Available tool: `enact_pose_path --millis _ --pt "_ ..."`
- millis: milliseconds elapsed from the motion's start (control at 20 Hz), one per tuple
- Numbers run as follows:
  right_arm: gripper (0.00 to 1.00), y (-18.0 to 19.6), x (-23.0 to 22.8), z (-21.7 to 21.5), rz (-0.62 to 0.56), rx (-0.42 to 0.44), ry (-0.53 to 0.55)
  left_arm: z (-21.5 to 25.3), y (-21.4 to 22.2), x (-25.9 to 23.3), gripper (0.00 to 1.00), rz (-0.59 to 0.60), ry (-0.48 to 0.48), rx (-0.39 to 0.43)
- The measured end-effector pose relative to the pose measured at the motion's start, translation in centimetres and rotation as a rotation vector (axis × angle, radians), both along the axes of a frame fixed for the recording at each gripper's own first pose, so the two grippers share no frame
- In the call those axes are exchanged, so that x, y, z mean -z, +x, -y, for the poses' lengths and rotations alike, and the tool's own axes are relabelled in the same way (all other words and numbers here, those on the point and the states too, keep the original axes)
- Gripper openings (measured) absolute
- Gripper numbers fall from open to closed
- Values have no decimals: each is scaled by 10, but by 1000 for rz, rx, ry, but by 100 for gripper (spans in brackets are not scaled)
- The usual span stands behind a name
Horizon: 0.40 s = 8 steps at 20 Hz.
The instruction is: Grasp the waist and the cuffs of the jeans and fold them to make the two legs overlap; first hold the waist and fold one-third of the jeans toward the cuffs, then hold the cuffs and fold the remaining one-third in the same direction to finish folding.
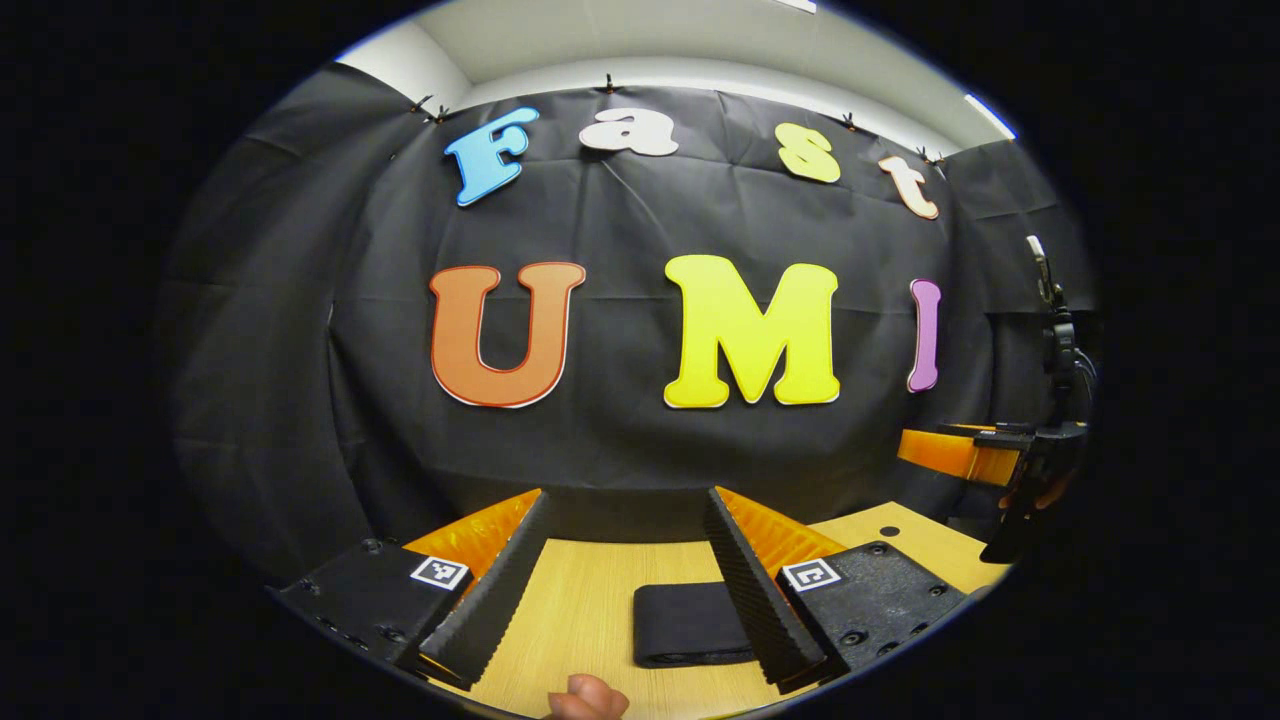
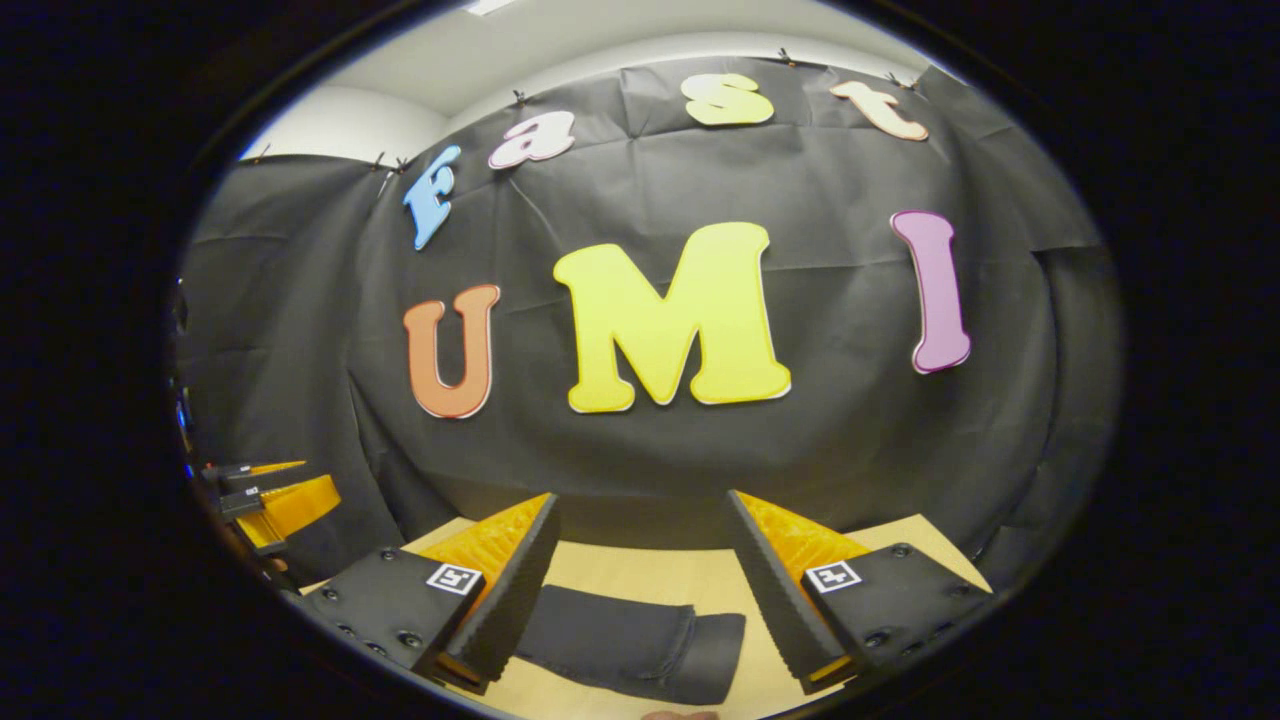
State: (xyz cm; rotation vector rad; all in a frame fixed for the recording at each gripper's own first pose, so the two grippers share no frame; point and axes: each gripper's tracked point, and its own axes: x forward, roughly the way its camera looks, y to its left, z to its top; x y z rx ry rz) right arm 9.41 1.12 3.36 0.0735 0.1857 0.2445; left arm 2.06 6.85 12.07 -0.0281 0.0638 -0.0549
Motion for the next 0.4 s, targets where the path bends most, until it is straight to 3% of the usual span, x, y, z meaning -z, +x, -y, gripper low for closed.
enact_pose_path --millis 400 --pt "100 -2 5 -11 -17 -36 1 -6 -8 3 98 -12 -10 -26"
